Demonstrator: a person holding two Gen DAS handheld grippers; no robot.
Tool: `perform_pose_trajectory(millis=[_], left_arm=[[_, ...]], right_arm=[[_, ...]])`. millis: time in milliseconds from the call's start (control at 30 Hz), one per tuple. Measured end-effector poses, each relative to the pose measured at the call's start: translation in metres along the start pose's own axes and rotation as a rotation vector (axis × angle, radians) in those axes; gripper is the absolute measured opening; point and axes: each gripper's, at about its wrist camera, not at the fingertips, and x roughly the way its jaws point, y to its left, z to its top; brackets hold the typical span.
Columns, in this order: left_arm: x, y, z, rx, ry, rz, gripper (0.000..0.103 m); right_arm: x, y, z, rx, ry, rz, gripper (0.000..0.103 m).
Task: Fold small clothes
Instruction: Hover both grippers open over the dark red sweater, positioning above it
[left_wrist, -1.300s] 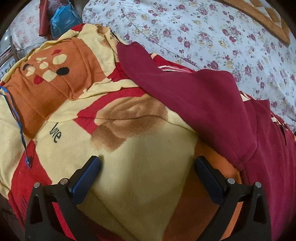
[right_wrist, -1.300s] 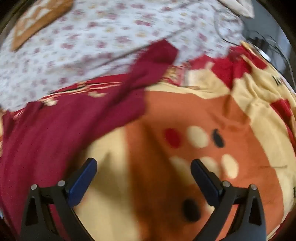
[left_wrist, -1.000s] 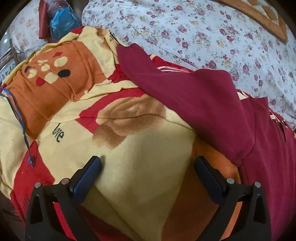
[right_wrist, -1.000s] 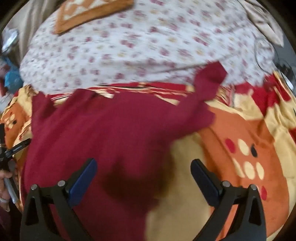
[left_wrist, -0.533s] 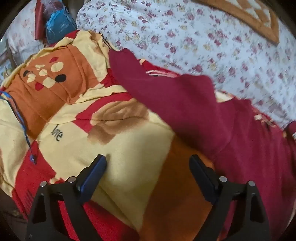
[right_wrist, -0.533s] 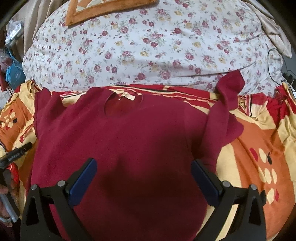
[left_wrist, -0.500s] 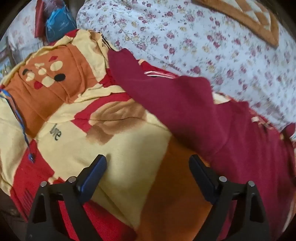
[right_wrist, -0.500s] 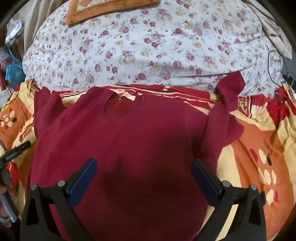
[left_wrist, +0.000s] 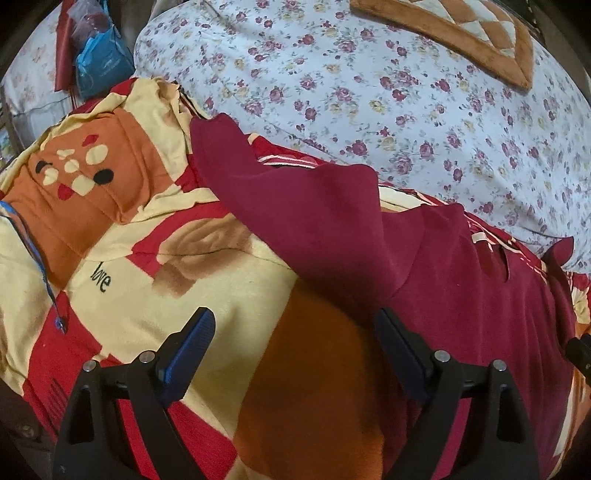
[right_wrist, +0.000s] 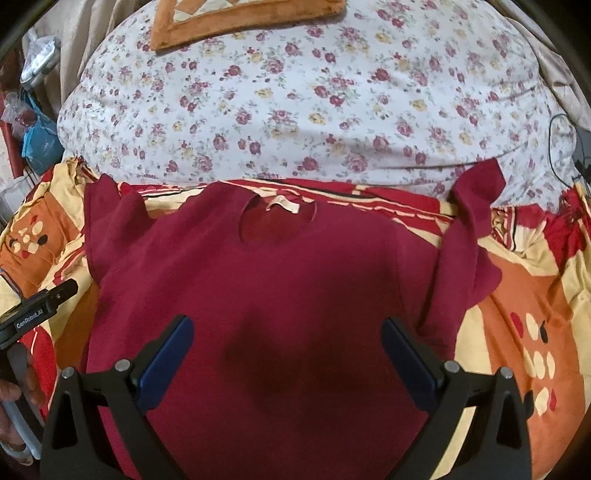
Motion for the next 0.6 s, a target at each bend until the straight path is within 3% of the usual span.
perform_pose_trajectory(millis=[600], left_arm=[[-0.0019, -0.0042, 0.0050, 0.041, -0.015, 0.034, 0.080]], right_arm=[[0.0093, 0.0095, -0.0061, -0.026, 0.011, 0.004, 0.103]])
